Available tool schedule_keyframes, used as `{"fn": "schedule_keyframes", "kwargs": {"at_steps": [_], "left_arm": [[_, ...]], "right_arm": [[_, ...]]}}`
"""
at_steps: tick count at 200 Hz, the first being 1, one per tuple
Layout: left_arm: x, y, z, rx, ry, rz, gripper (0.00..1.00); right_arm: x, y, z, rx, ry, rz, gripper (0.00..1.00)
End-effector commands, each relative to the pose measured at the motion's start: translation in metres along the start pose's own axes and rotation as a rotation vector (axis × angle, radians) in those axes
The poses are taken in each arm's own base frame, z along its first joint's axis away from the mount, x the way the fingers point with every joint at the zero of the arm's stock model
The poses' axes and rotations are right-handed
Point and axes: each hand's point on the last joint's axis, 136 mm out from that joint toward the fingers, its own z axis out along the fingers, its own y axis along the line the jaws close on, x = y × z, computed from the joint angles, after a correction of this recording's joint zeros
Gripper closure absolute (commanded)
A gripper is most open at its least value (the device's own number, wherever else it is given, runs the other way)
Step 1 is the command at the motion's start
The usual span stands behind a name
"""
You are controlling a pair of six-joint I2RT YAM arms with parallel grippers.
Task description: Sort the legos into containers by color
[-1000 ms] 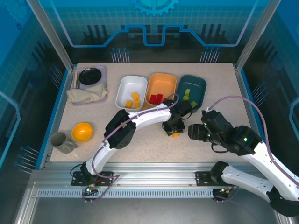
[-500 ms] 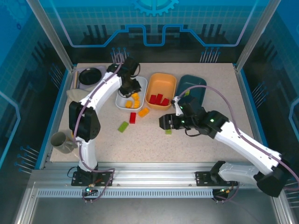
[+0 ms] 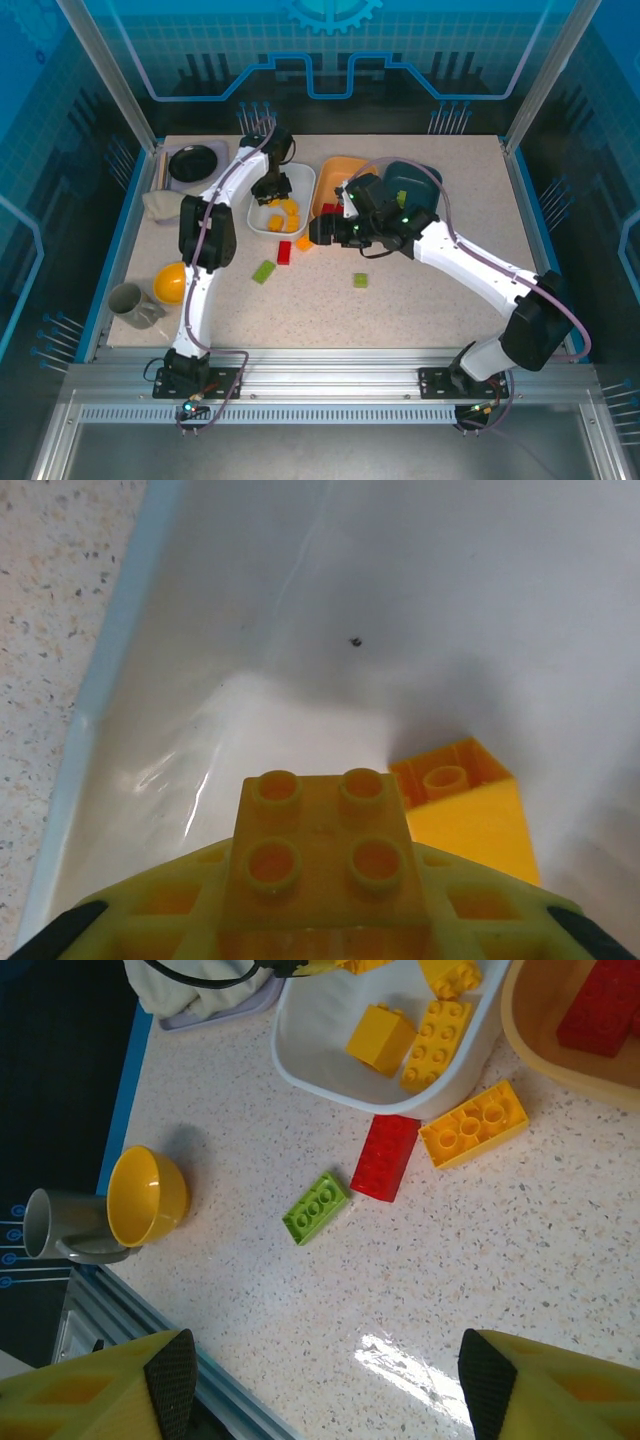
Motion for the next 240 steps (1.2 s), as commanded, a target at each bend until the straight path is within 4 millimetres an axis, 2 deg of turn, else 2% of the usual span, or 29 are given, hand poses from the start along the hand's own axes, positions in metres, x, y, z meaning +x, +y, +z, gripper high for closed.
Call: {"fn": "schedule_keyframes", "kwargs": {"at_steps": [1, 24, 39, 53, 75, 88, 105, 123, 146, 176, 194, 200, 221, 240], "left_arm": [[0.002, 0.007, 0.000, -0.029, 0.021, 0.021, 0.60], [0.004, 0.005, -0.007, -0.012, 0.025, 0.016, 0.48], [0.001, 0.001, -0.024, 0.023, 0.002, 0.010, 0.41], [-0.003, -0.003, -0.045, 0.058, -0.032, 0.004, 0.37], [-0.005, -0.004, -0.093, 0.114, -0.096, -0.019, 0.34], [-0.001, 0.007, -0.118, 0.120, -0.126, -0.050, 0.33], [0.013, 0.031, -0.153, 0.122, -0.180, -0.108, 0.30], [0.041, 0.066, -0.181, 0.137, -0.222, -0.195, 0.26], [0.095, 0.112, -0.196, 0.146, -0.246, -0.300, 0.22], [0.169, 0.160, -0.198, 0.169, -0.220, -0.385, 0.21], [0.207, 0.184, -0.196, 0.182, -0.208, -0.401, 0.21], [0.218, 0.191, -0.196, 0.183, -0.205, -0.402, 0.21], [0.249, 0.213, -0.196, 0.175, -0.193, -0.402, 0.21], [0.265, 0.224, -0.199, 0.176, -0.188, -0.393, 0.21]], "right_arm": [[-0.003, -0.006, 0.002, 0.035, 0.017, 0.039, 0.28], [0.000, -0.014, 0.006, 0.075, 0.029, 0.062, 0.28], [0.001, -0.015, 0.009, 0.094, 0.032, 0.063, 0.29], [0.003, -0.013, 0.014, 0.121, 0.043, 0.047, 0.29], [0.010, -0.008, 0.028, 0.175, 0.069, 0.027, 0.29], [0.019, -0.002, 0.041, 0.218, 0.101, 0.024, 0.30], [0.032, 0.005, 0.062, 0.283, 0.146, 0.018, 0.31], [0.043, 0.017, 0.085, 0.325, 0.180, 0.014, 0.34], [0.054, 0.029, 0.117, 0.363, 0.197, 0.029, 0.34], [0.065, 0.037, 0.151, 0.432, 0.212, 0.051, 0.25], [0.070, 0.040, 0.167, 0.464, 0.221, 0.073, 0.22], [0.075, 0.036, 0.178, 0.483, 0.232, 0.080, 0.20], [0.081, 0.033, 0.196, 0.516, 0.227, 0.091, 0.20], [0.083, 0.024, 0.206, 0.561, 0.212, 0.096, 0.20]]}}
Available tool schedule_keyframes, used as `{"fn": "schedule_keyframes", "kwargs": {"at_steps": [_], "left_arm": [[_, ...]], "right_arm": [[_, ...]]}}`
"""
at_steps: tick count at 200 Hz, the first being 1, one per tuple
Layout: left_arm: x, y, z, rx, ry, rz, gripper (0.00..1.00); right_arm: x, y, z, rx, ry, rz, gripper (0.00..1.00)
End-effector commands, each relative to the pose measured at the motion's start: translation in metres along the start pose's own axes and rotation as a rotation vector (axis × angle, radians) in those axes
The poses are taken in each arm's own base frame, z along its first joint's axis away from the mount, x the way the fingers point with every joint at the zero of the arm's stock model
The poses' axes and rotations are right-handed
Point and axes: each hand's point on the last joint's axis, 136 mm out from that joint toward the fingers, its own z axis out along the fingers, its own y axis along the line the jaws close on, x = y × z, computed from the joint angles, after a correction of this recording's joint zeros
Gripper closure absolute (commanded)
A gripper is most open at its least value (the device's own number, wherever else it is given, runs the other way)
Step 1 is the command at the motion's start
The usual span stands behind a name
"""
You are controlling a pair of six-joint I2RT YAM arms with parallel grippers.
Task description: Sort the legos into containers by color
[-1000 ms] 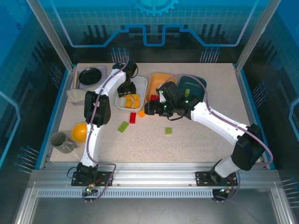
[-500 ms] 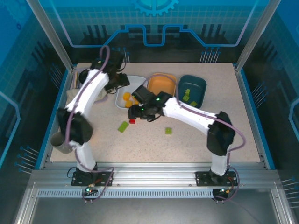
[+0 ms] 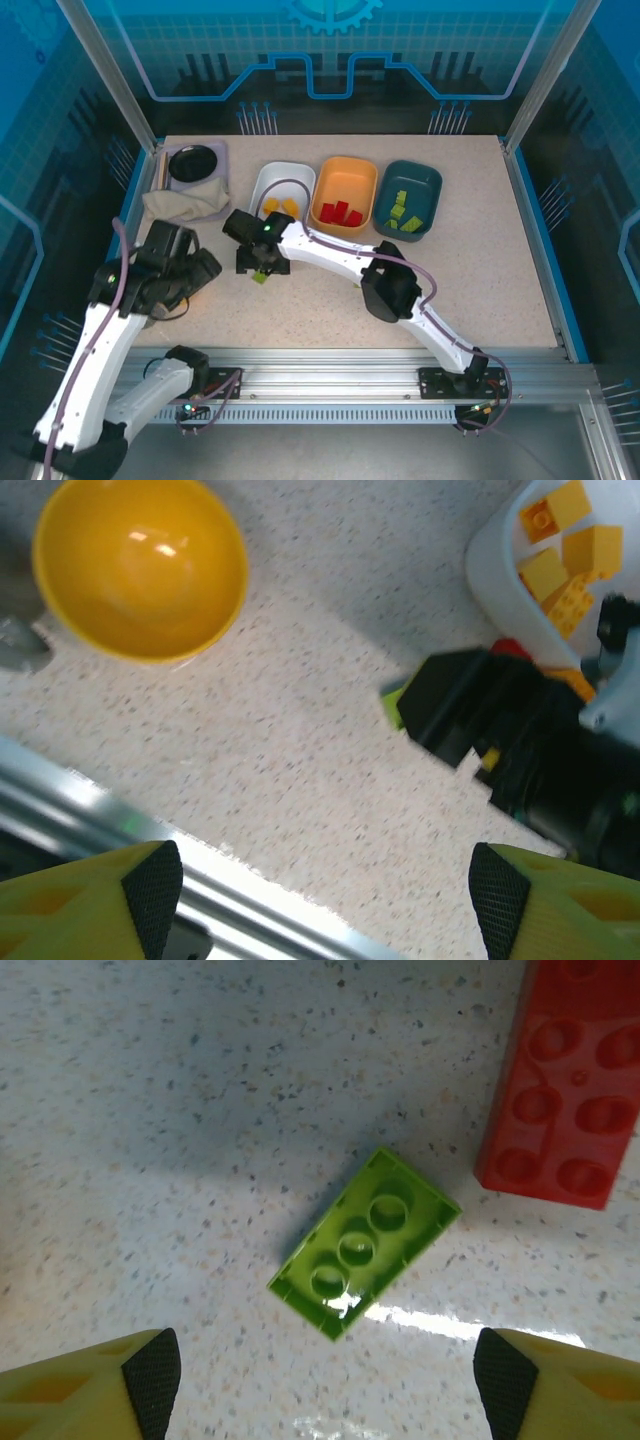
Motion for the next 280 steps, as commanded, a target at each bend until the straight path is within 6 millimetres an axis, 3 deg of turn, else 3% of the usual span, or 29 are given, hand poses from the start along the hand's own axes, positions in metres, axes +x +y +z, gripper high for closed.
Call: {"fn": "schedule_keyframes", "kwargs": {"at_steps": [1, 77, 111, 167, 205, 241, 245, 248, 280], "left_arm": [[0.021, 0.028, -0.008, -0.048, 0.051, -0.010, 0.21], [0.030, 0.044, -0.022, -0.048, 0.056, 0.006, 0.22], [0.032, 0.045, -0.022, -0.040, 0.056, -0.005, 0.23], [0.035, 0.041, -0.015, -0.026, 0.074, -0.017, 0.24], [0.044, 0.025, 0.000, 0.035, 0.133, -0.002, 0.24], [0.069, -0.001, 0.027, 0.144, 0.284, 0.024, 0.24], [0.073, -0.002, 0.031, 0.147, 0.300, 0.020, 0.24], [0.074, -0.004, 0.033, 0.153, 0.311, 0.018, 0.24], [0.089, -0.021, 0.051, 0.219, 0.399, -0.008, 0.26]], "right_arm": [[0.008, -0.016, 0.015, 0.118, -0.002, 0.040, 0.20], [-0.002, -0.023, 0.048, 0.209, -0.074, 0.066, 0.21], [0.009, -0.035, 0.060, 0.255, -0.033, 0.091, 0.33], [0.014, -0.049, 0.068, 0.252, 0.041, 0.014, 0.68], [0.024, -0.043, 0.045, 0.211, 0.046, -0.085, 0.78], [0.027, -0.037, -0.002, 0.125, 0.005, -0.123, 0.79], [0.029, -0.040, 0.000, 0.130, 0.007, -0.124, 0.79], [0.025, -0.038, -0.014, 0.106, -0.007, -0.122, 0.79], [0.014, -0.055, -0.059, 0.066, -0.045, -0.121, 0.80]]}}
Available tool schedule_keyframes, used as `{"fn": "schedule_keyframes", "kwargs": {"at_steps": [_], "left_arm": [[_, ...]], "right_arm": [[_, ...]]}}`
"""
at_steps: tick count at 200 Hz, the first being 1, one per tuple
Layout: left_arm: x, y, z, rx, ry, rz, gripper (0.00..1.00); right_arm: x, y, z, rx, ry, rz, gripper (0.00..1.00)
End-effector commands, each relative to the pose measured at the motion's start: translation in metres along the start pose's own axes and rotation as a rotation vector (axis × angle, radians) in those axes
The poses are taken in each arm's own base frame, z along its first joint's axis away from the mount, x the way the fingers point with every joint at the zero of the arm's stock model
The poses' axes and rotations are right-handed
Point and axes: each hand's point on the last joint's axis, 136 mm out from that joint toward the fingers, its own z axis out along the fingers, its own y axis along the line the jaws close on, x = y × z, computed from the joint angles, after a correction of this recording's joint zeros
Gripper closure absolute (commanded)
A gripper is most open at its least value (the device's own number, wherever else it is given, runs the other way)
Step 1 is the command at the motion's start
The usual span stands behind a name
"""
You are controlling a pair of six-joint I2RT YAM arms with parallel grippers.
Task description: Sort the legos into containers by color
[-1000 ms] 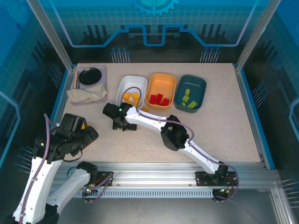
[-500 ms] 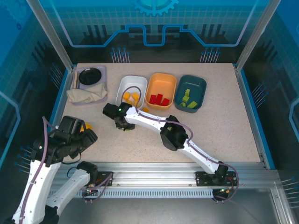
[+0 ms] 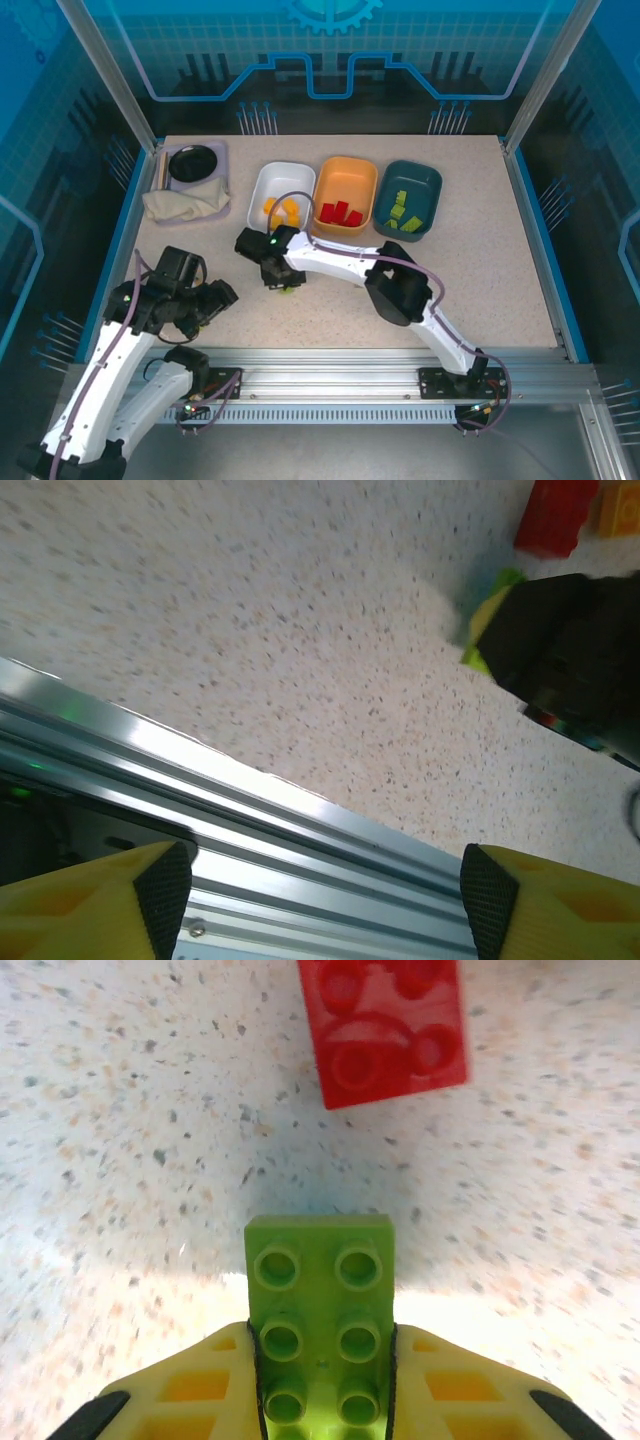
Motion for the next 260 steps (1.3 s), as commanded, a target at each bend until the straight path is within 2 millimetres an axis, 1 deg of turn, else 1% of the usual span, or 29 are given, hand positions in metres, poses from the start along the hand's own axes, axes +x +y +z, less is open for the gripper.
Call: {"fn": "schedule_keyframes", "kwargs": {"at_steps": [1, 16, 30, 43, 57, 67, 82, 86, 101, 112, 115, 126, 130, 131, 145, 148, 157, 173, 193, 211, 225, 234, 240, 260], "left_arm": [[0.008, -0.030, 0.012, 0.134, 0.085, 0.013, 0.26], [0.008, -0.046, 0.019, 0.177, 0.109, 0.030, 0.26], [0.008, -0.073, 0.024, 0.234, 0.123, 0.072, 0.26], [0.009, -0.102, 0.028, 0.272, 0.135, 0.123, 0.25], [0.010, -0.134, 0.031, 0.298, 0.137, 0.182, 0.24], [0.011, -0.156, 0.036, 0.304, 0.144, 0.216, 0.24], [0.009, -0.189, 0.042, 0.323, 0.144, 0.252, 0.23], [0.009, -0.196, 0.046, 0.321, 0.147, 0.260, 0.23], [0.007, -0.226, 0.051, 0.337, 0.152, 0.294, 0.23], [0.004, -0.245, 0.054, 0.345, 0.153, 0.319, 0.23], [0.005, -0.248, 0.058, 0.339, 0.157, 0.325, 0.23], [0.003, -0.267, 0.058, 0.353, 0.157, 0.350, 0.23], [0.003, -0.271, 0.062, 0.346, 0.160, 0.353, 0.23], [0.003, -0.272, 0.062, 0.346, 0.160, 0.355, 0.23], [0.000, -0.287, 0.067, 0.345, 0.159, 0.366, 0.23], [-0.001, -0.290, 0.067, 0.348, 0.157, 0.368, 0.23], [-0.003, -0.296, 0.069, 0.345, 0.153, 0.370, 0.23], [-0.006, -0.305, 0.072, 0.344, 0.149, 0.366, 0.23], [-0.007, -0.308, 0.078, 0.331, 0.150, 0.370, 0.24], [-0.009, -0.302, 0.084, 0.298, 0.149, 0.374, 0.24], [-0.010, -0.292, 0.090, 0.247, 0.148, 0.374, 0.24], [-0.010, -0.283, 0.096, 0.210, 0.149, 0.371, 0.24], [-0.011, -0.277, 0.099, 0.189, 0.151, 0.367, 0.25], [-0.010, -0.262, 0.108, 0.133, 0.157, 0.372, 0.25]], "right_arm": [[-0.015, -0.007, -0.054, -0.096, -0.072, -0.004, 0.80], [-0.022, -0.029, -0.072, -0.098, -0.095, 0.017, 0.80], [-0.032, -0.058, -0.087, -0.089, -0.120, 0.050, 0.80], [-0.043, -0.092, -0.097, -0.067, -0.142, 0.085, 0.80], [-0.059, -0.137, -0.103, -0.036, -0.164, 0.143, 0.79], [-0.068, -0.169, -0.103, -0.016, -0.167, 0.190, 0.79], [-0.085, -0.218, -0.100, -0.002, -0.167, 0.273, 0.79], [-0.090, -0.228, -0.099, -0.001, -0.171, 0.291, 0.79], [-0.109, -0.265, -0.091, 0.005, -0.172, 0.352, 0.79], [-0.123, -0.286, -0.082, 0.027, -0.163, 0.383, 0.79], [-0.127, -0.291, -0.079, 0.036, -0.156, 0.389, 0.79], [-0.136, -0.311, -0.067, 0.073, -0.118, 0.429, 0.79], [-0.140, -0.316, -0.062, 0.084, -0.102, 0.441, 0.79], [-0.143, -0.318, -0.063, 0.085, -0.108, 0.445, 0.79], [-0.151, -0.339, -0.045, 0.139, -0.063, 0.487, 0.79], [-0.152, -0.341, -0.043, 0.142, -0.060, 0.492, 0.79], [-0.158, -0.352, -0.033, 0.161, -0.046, 0.513, 0.78], [-0.164, -0.364, -0.021, 0.186, -0.025, 0.531, 0.78], [-0.168, -0.379, -0.008, 0.229, 0.004, 0.543, 0.77], [-0.169, -0.388, 0.002, 0.227, 0.022, 0.549, 0.77], [-0.172, -0.389, 0.006, 0.225, 0.031, 0.532, 0.75], [-0.173, -0.388, 0.008, 0.220, 0.038, 0.516, 0.70], [-0.175, -0.387, 0.009, 0.215, 0.040, 0.507, 0.65], [-0.183, -0.378, -0.002, 0.195, 0.013, 0.475, 0.46]]}}
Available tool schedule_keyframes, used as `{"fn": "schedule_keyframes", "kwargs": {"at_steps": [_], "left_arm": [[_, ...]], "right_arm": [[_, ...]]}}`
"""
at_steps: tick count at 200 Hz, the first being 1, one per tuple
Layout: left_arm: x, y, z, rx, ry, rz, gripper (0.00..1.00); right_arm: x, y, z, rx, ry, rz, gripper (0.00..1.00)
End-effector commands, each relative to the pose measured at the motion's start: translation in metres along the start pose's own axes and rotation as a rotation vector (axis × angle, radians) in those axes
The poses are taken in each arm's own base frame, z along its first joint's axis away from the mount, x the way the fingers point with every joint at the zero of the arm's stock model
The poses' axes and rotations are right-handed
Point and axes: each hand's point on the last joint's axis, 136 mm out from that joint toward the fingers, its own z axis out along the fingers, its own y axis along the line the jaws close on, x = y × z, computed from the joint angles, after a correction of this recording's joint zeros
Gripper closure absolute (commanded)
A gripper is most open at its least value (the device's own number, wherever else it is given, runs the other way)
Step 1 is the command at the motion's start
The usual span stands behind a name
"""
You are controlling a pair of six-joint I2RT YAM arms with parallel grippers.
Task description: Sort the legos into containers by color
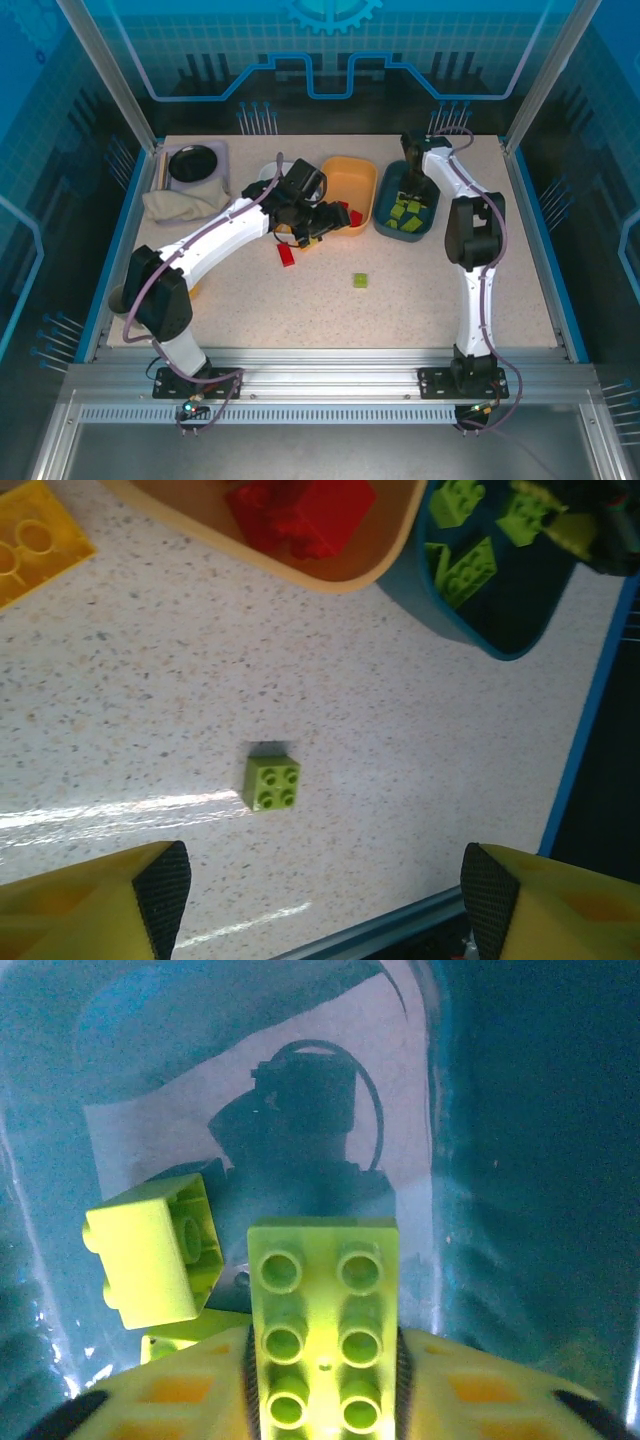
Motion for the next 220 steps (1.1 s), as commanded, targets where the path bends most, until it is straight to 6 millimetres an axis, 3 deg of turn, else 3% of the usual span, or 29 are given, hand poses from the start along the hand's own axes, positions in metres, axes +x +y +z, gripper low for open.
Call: {"fn": "schedule_keyframes", "kwargs": {"at_steps": [1, 24, 51, 72, 95, 129, 154, 183, 220], "left_arm": [[0.009, 0.026, 0.009, -0.108, 0.030, 0.013, 0.25], [0.011, 0.046, 0.013, -0.185, 0.040, 0.052, 0.26], [0.005, 0.073, 0.021, -0.276, 0.052, 0.131, 0.25], [-0.007, 0.091, 0.030, -0.318, 0.061, 0.185, 0.23], [-0.024, 0.102, 0.043, -0.351, 0.058, 0.266, 0.21], [-0.041, 0.115, 0.062, -0.397, 0.075, 0.328, 0.19], [-0.054, 0.121, 0.070, -0.417, 0.074, 0.331, 0.18], [-0.067, 0.119, 0.073, -0.423, 0.062, 0.346, 0.17], [-0.073, 0.123, 0.088, -0.450, 0.094, 0.377, 0.17]], "right_arm": [[-0.001, 0.006, -0.015, -0.014, -0.005, -0.050, 0.45], [-0.004, 0.024, -0.047, -0.071, -0.066, -0.096, 0.31], [0.007, 0.041, -0.098, -0.152, -0.149, -0.153, 0.28], [0.035, 0.057, -0.135, -0.256, -0.216, -0.226, 0.24], [0.087, 0.069, -0.155, -0.372, -0.234, -0.313, 0.21], [0.156, 0.069, -0.158, -0.476, -0.205, -0.359, 0.21], [0.186, 0.065, -0.158, -0.498, -0.171, -0.367, 0.22], [0.203, 0.060, -0.159, -0.513, -0.149, -0.361, 0.22], [0.209, 0.058, -0.158, -0.513, -0.134, -0.351, 0.22]]}}
